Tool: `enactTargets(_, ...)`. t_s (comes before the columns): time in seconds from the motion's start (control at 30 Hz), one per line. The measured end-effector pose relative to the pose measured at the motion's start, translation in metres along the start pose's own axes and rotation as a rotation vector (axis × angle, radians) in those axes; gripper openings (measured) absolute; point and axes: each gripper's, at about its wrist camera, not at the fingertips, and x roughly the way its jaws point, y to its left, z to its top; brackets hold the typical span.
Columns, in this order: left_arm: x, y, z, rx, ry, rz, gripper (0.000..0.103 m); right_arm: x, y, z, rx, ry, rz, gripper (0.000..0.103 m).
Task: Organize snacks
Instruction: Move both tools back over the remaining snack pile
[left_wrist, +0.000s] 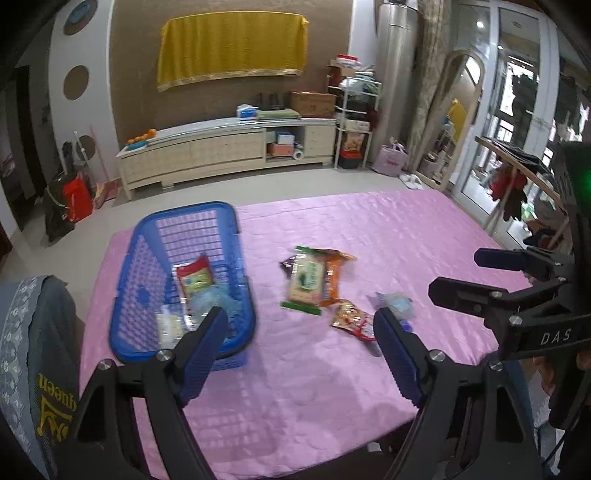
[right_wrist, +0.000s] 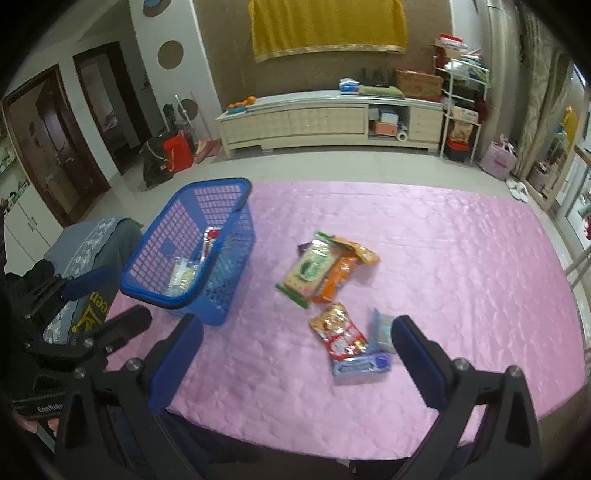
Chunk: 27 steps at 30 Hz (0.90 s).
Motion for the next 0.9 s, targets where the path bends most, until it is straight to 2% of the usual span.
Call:
enactTargets(0.4, 0.036, -0.05, 0.0, 0.024, 0.06, -0.042, 0.079, 0.002, -0.063, -0.018, 0.07, 0.036, -0.026, 0.103)
enactTargets(0.67, 0.077, -0.062, 0.0, 0.0, 0.139, -0.038, 0.079, 0.033, -0.099, -0.027, 0.137, 0.116, -0.016, 0.103)
enactTargets(0.9, 0.114, -0.068, -0.003, 0.011, 0.22, -0.029, 0.079, 0.076, -0.13, -0.028, 0.225, 0.231, -0.028, 0.103)
